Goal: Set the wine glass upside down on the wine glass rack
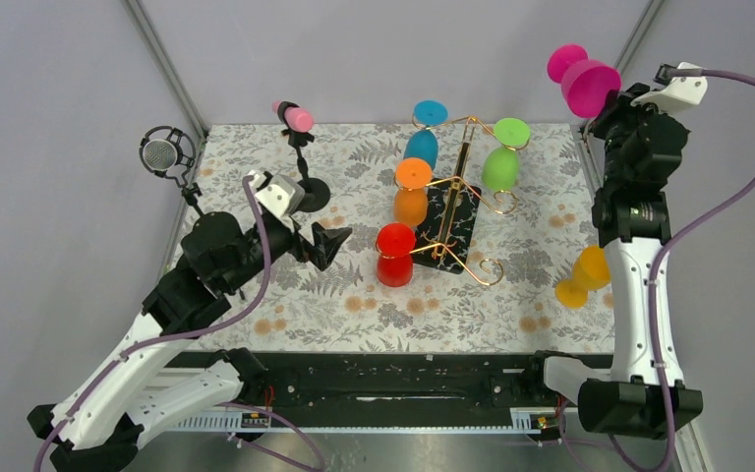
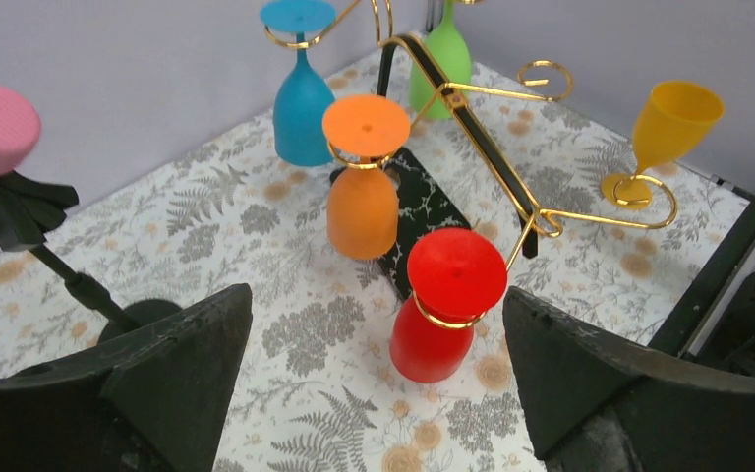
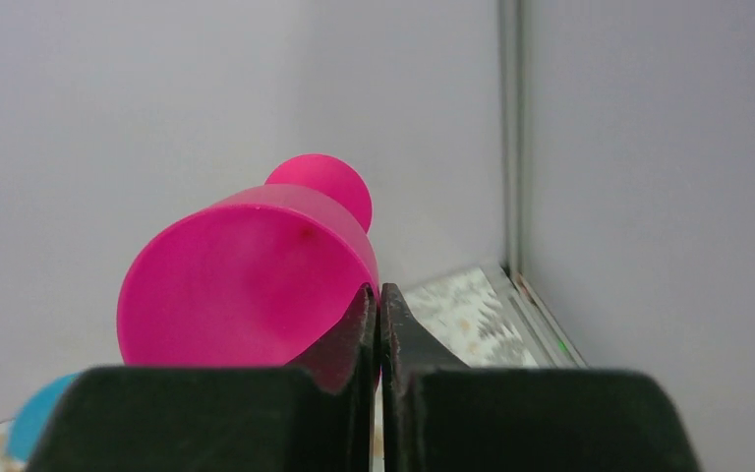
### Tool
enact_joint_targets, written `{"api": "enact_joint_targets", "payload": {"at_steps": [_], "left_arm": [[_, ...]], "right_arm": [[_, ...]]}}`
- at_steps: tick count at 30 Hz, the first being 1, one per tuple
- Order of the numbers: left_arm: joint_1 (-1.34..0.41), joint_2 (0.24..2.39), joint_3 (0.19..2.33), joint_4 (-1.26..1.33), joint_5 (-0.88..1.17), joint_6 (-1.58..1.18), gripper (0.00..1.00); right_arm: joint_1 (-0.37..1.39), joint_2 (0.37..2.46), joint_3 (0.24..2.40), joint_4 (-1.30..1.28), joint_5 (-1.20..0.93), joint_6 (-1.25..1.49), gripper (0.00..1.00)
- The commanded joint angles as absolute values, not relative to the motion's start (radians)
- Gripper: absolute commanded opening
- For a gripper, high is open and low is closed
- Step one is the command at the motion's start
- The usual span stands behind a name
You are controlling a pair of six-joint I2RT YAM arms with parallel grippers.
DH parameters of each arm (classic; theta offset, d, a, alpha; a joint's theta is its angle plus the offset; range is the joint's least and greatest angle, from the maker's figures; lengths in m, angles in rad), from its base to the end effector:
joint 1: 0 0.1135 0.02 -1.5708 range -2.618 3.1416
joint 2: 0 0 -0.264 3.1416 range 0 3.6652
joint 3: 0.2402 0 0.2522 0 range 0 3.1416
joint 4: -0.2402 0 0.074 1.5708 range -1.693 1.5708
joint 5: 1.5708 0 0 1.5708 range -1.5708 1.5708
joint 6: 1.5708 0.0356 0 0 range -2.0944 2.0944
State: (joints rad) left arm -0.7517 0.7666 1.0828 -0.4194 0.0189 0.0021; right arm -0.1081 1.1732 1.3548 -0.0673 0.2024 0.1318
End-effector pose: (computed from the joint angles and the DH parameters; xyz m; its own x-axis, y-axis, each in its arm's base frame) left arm 0.1113 -0.1050 0.4185 -0.0738 0.0719 -0.9947 0.6967 0.7174 0.0002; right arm 0.2538 -0.0347 0.4726 0.1524 0.1130 -0.9818 0.2867 0.9457 0.1533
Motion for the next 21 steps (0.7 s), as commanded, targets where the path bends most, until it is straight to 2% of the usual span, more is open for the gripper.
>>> {"api": "enact_joint_targets", "payload": {"at_steps": [1,5,8,14,21], "left_arm": [[-0.754,0.751,1.067,-0.231,0.053,0.025,0.99],[-0.754,0.711,0.974,0.003,0.055,0.012,0.99],[-0.754,0.684,0.909,0.171,0.079,0.024,0.99],[-0.754,0.717,0.944,0.159,0.106,0.040,0.99],[-0.755,0.727,0.902,0.250,0.097,0.003,0.93]], "right_arm": [[-0.083,1.100,1.373,0.095,-0.111,0.160,0.00],[-0.014,1.066,1.361,0.105,-0.442,0.221,0.00],[0.125,1.015,1.272,0.192,-0.599,0.166,0.00],[0.311,0.959,1.208,0.188,-0.675,0.142,0.00],[0.400,0.895,1.123,0.278,-0.745,0.196,0.00]]}}
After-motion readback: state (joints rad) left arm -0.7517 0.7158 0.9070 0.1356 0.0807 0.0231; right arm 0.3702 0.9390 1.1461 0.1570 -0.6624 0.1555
